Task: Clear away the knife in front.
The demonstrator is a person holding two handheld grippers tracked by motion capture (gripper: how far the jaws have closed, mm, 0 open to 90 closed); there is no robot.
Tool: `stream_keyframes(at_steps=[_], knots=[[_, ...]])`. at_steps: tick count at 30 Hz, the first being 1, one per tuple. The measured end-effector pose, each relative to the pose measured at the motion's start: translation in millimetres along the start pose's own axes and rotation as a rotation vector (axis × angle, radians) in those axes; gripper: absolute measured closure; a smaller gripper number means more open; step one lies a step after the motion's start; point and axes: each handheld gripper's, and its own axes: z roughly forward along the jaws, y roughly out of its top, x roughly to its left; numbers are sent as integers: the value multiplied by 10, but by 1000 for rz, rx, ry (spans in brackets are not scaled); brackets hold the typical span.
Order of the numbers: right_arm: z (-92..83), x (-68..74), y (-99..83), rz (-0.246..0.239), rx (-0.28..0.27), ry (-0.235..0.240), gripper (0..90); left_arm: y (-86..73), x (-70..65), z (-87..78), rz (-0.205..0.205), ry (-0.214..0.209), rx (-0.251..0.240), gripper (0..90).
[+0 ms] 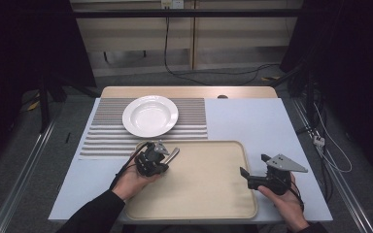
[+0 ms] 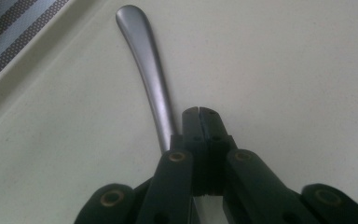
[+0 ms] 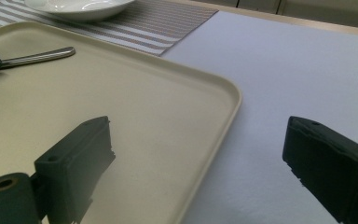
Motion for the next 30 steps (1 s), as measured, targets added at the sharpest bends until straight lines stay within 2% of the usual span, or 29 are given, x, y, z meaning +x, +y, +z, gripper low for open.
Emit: stream_keyframes(at_steps=[7, 9, 13, 14, 22, 27, 30], knots=[[1, 1, 0, 0, 0, 1, 79, -106, 49, -73, 2, 2, 8, 900], [3, 3, 1, 0, 0, 1, 79, -136, 52, -81, -26, 3, -9, 900], [8, 6, 3, 2, 2, 1, 79, -173, 69, -113, -39, 13, -1, 900], [8, 6, 3, 2, 2, 1, 79, -187, 71, -113, -50, 16, -13, 900], [10, 4, 3, 4, 3, 2, 80, -291, 73, -191, -69, 28, -2, 900], [13, 4, 4, 2, 3, 2, 80, -366, 72, -237, -114, 27, -7, 900], [25, -3, 4, 4, 5, 1, 80, -312, 99, -200, -91, 20, -11, 900]])
